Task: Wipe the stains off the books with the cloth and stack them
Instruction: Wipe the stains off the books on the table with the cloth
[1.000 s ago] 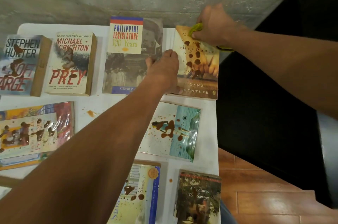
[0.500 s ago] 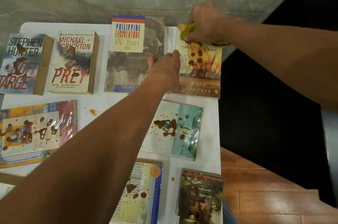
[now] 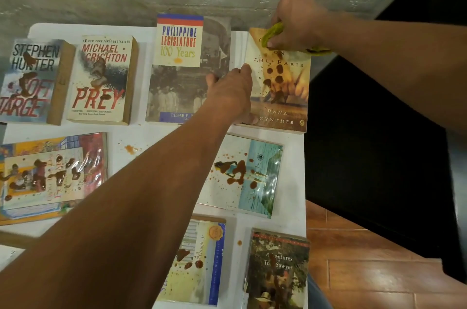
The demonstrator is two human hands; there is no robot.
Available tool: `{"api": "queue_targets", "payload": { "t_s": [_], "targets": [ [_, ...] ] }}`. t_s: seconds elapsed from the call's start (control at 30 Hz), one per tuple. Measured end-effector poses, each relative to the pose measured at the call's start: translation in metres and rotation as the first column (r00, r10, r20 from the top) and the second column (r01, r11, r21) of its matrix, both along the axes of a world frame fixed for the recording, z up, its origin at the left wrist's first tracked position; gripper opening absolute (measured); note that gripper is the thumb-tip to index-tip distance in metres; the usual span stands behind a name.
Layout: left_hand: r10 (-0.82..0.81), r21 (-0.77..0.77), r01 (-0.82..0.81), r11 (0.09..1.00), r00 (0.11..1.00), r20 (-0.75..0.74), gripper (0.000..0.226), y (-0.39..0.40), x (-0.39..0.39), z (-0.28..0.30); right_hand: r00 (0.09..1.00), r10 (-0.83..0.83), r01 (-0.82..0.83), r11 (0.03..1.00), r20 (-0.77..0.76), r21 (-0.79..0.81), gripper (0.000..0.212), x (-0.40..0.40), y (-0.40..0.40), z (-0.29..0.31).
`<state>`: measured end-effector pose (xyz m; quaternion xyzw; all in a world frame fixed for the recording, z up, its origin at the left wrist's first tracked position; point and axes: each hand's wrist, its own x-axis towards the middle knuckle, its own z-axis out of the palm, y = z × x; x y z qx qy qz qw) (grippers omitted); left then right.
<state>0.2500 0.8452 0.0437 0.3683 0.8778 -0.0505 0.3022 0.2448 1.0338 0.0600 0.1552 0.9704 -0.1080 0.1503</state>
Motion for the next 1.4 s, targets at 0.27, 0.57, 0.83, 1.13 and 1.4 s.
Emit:
{"api": "queue_targets", "payload": {
  "t_s": [0.27, 0.57, 0.83, 1.13, 1.4],
  "targets": [
    [-0.005, 0.020, 0.005, 1.000, 1.000, 0.021, 0.095, -0.002, -0.002, -0.001, 1.000, -0.022, 0.022, 1.000, 0.007, 0.008, 0.046, 0.022, 0.012, -0.003],
    [-0.014, 0.019, 0.014, 1.000, 1.000, 0.022, 0.096, -0.003, 0.000, 0.001, 0.999, -0.004, 0.005, 1.000, 0.051, -0.025, 0.040, 0.027, 0.013, -0.003],
    [0.003, 0.025, -0.004, 1.000, 0.999, 0.036, 0.097, -0.003, -0.001, 0.003, 0.998, -0.054, 0.057, 0.995, 0.036, -0.080, 0.047, 0.015, 0.000, -0.005],
    [0.076, 0.060, -0.083, 0.995, 0.991, 0.115, 0.093, -0.002, 0.004, 0.008, 0.998, -0.061, 0.060, 0.996, -0.027, -0.063, 0.047, 0.007, -0.008, -0.005],
    [0.167, 0.095, -0.179, 0.979, 0.979, 0.116, 0.089, -0.002, 0.011, 0.005, 0.998, -0.047, 0.043, 0.996, -0.048, -0.075, 0.045, 0.003, -0.016, -0.006]
  ]
}}
